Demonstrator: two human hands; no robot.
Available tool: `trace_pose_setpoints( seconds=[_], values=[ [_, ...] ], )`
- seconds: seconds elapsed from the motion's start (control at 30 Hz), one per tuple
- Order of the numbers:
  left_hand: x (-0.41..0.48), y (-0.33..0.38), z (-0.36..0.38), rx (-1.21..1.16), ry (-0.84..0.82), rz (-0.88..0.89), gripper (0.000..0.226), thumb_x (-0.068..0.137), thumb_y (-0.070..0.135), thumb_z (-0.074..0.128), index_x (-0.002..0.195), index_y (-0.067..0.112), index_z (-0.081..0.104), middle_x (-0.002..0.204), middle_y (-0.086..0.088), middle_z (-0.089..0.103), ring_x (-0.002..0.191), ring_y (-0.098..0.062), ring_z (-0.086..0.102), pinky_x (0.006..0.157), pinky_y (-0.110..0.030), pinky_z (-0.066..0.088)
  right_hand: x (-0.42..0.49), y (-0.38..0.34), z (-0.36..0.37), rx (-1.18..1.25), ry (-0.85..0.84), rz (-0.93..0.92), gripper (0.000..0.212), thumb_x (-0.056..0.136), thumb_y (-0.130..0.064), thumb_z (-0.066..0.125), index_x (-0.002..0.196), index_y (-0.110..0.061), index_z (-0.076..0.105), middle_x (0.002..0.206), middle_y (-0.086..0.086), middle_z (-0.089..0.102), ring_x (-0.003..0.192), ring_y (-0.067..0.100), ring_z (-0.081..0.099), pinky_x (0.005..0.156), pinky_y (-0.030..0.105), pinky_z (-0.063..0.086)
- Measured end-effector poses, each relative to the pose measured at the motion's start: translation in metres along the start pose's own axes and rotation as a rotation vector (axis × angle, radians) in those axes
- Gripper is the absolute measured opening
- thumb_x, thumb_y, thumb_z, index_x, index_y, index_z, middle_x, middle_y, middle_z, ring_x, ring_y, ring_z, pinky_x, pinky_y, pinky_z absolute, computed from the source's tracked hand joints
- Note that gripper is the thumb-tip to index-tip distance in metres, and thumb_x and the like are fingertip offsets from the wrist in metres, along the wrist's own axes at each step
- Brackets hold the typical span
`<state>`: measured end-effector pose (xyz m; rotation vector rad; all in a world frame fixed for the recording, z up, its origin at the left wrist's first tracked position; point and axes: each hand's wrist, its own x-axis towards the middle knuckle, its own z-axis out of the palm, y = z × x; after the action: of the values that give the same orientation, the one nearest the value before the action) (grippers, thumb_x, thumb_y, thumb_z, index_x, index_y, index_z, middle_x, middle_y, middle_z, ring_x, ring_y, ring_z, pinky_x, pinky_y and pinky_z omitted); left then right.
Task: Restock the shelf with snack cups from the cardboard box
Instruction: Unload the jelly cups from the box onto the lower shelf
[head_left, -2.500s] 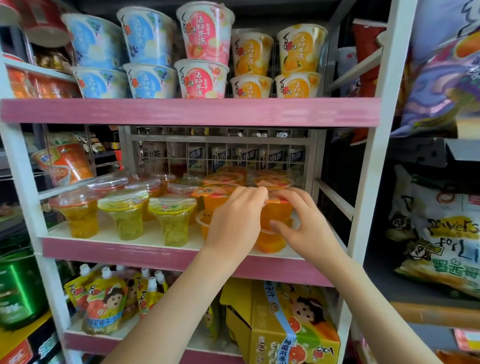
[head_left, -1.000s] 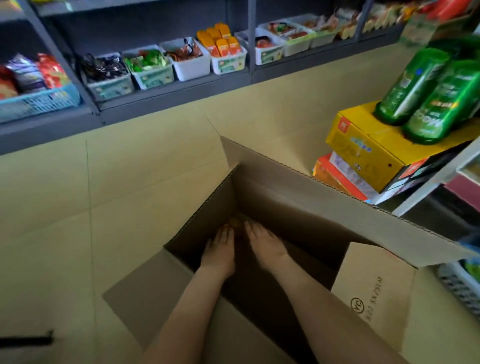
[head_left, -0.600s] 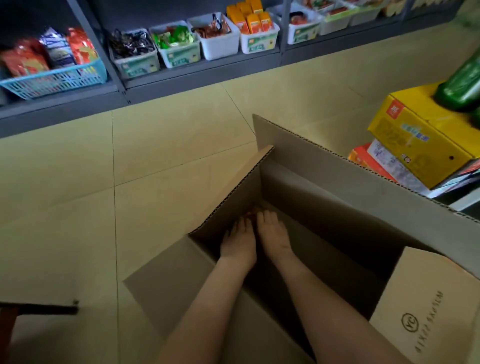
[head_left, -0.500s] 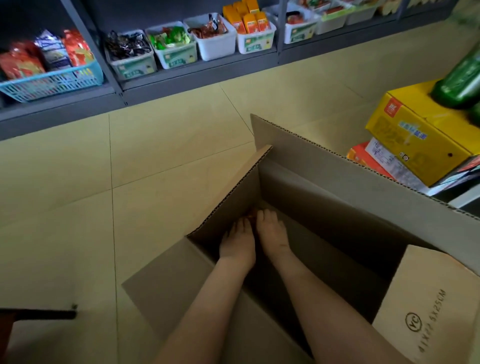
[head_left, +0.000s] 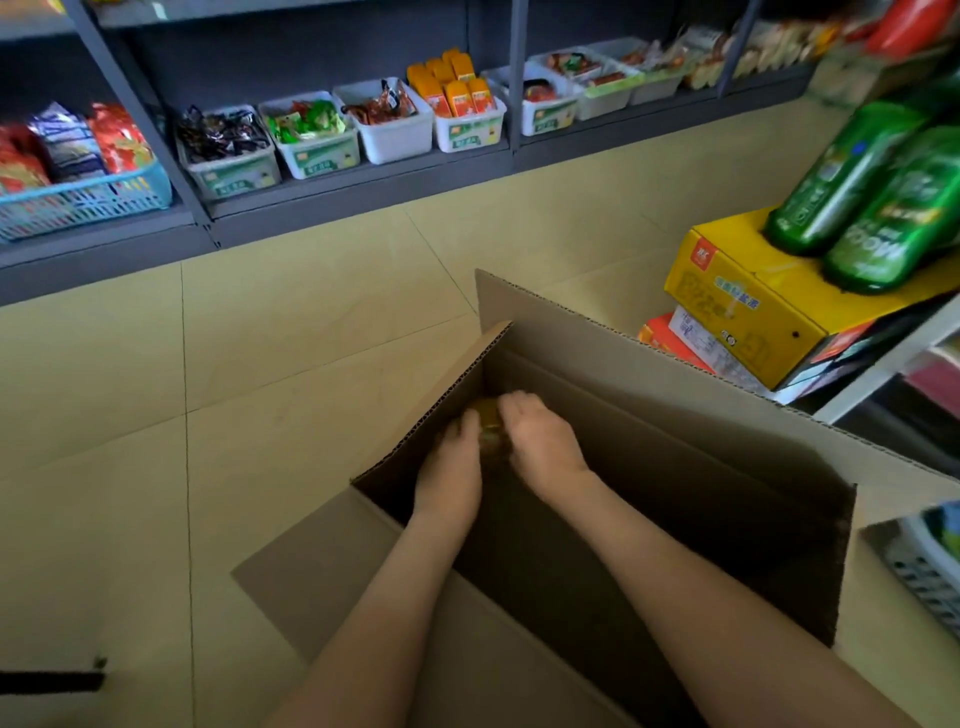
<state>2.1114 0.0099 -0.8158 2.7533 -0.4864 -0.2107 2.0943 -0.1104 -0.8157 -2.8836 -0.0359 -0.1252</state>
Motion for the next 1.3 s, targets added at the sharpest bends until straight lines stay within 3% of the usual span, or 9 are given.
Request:
trace_pose_setpoints(
  seconds=[0.23, 0.4, 0.53, 0.73, 0.87, 1.0, 1.07, 1.2, 1.3],
  values=[
    [-0.022, 0.073, -0.067, -0.282, 0.29, 0.243, 0.013, 0.093, 0.013, 0.05, 0.105, 0.017, 0.048, 0.091, -0.002, 0.06, 0.088, -0.022, 0.062, 0.063, -0.025, 0.046, -0.041, 0.024, -0.105, 0.191, 0.211, -0.008, 0.039, 0.085, -0.008, 0.06, 0.121, -0.014, 0.047, 0.122, 0.005, 0.048, 0.117, 0.022, 0.045, 0.089, 0.04, 0.046],
    [-0.036, 0.165, -0.118, -0.521, 0.376, 0.294, 0.012, 0.089, 0.008, 0.054, 0.087, 0.019, 0.052, 0.08, -0.003, 0.061, 0.079, -0.023, 0.058, 0.067, -0.032, 0.046, -0.108, 0.066, -0.198, 0.074, 0.261, -0.127, 0.073, 0.077, -0.027, 0.074, 0.141, -0.019, 0.038, 0.137, 0.008, 0.037, 0.127, 0.025, 0.033, 0.105, 0.041, 0.037],
    [-0.062, 0.268, -0.143, -0.597, 0.347, 0.383, 0.009, 0.087, 0.014, 0.061, 0.085, 0.022, 0.058, 0.079, 0.003, 0.059, 0.08, -0.017, 0.054, 0.069, -0.026, 0.039, -0.189, 0.117, -0.265, -0.068, 0.384, -0.103, 0.087, 0.074, -0.023, 0.077, 0.146, -0.025, 0.029, 0.154, 0.01, 0.015, 0.135, 0.034, 0.025, 0.106, 0.043, 0.032],
    [-0.124, 0.413, -0.129, -0.887, 0.083, 0.568, 0.017, 0.081, 0.023, 0.066, 0.07, 0.035, 0.063, 0.079, -0.004, 0.07, 0.07, -0.02, 0.064, 0.075, -0.038, 0.054, -0.322, 0.176, -0.342, -0.124, 0.594, 0.022, 0.067, 0.079, -0.023, 0.069, 0.14, -0.018, 0.042, 0.148, 0.019, 0.025, 0.137, 0.03, 0.026, 0.11, 0.033, 0.028],
    [-0.193, 0.494, -0.125, -1.119, -0.056, 0.794, 0.011, 0.086, 0.03, 0.062, 0.084, 0.036, 0.07, 0.09, 0.005, 0.072, 0.089, -0.015, 0.068, 0.086, -0.047, 0.053, -0.414, 0.198, -0.386, -0.099, 0.841, 0.2, 0.068, 0.072, -0.019, 0.079, 0.133, -0.013, 0.05, 0.138, 0.014, 0.034, 0.136, 0.023, 0.03, 0.112, 0.025, 0.028],
    [-0.262, 0.55, -0.116, -1.243, -0.153, 1.12, 0.026, 0.095, 0.04, 0.042, 0.102, 0.034, 0.067, 0.105, 0.012, 0.069, 0.103, -0.01, 0.063, 0.091, -0.046, 0.05, -0.492, 0.203, -0.424, -0.137, 1.086, 0.383, 0.062, 0.071, -0.027, 0.076, 0.127, -0.016, 0.055, 0.127, 0.004, 0.04, 0.128, 0.014, 0.034, 0.109, 0.019, 0.028],
    [-0.284, 0.576, -0.107, -1.199, -0.058, 1.239, 0.03, 0.098, 0.037, 0.037, 0.109, 0.029, 0.064, 0.107, 0.013, 0.067, 0.101, -0.01, 0.063, 0.087, -0.042, 0.052, -0.529, 0.205, -0.437, -0.161, 1.19, 0.479, 0.061, 0.068, -0.029, 0.075, 0.125, -0.021, 0.055, 0.125, 0.0, 0.037, 0.124, 0.009, 0.035, 0.108, 0.017, 0.028],
    [-0.306, 0.618, -0.088, -1.017, 0.259, 1.337, 0.026, 0.097, 0.021, 0.043, 0.114, 0.017, 0.062, 0.111, 0.01, 0.064, 0.102, 0.001, 0.058, 0.083, -0.01, 0.047, -0.577, 0.208, -0.442, -0.204, 1.252, 0.682, 0.061, 0.071, -0.028, 0.079, 0.126, -0.024, 0.051, 0.129, -0.004, 0.033, 0.125, 0.011, 0.035, 0.107, 0.03, 0.036],
    [-0.309, 0.638, -0.067, -0.835, 0.392, 1.407, 0.028, 0.095, 0.016, 0.044, 0.117, 0.014, 0.061, 0.117, 0.003, 0.061, 0.112, -0.009, 0.055, 0.094, -0.011, 0.041, -0.59, 0.219, -0.435, -0.234, 1.249, 0.814, 0.064, 0.074, -0.022, 0.078, 0.131, -0.02, 0.048, 0.138, 0.001, 0.032, 0.132, 0.017, 0.031, 0.106, 0.039, 0.039]
  ],
)
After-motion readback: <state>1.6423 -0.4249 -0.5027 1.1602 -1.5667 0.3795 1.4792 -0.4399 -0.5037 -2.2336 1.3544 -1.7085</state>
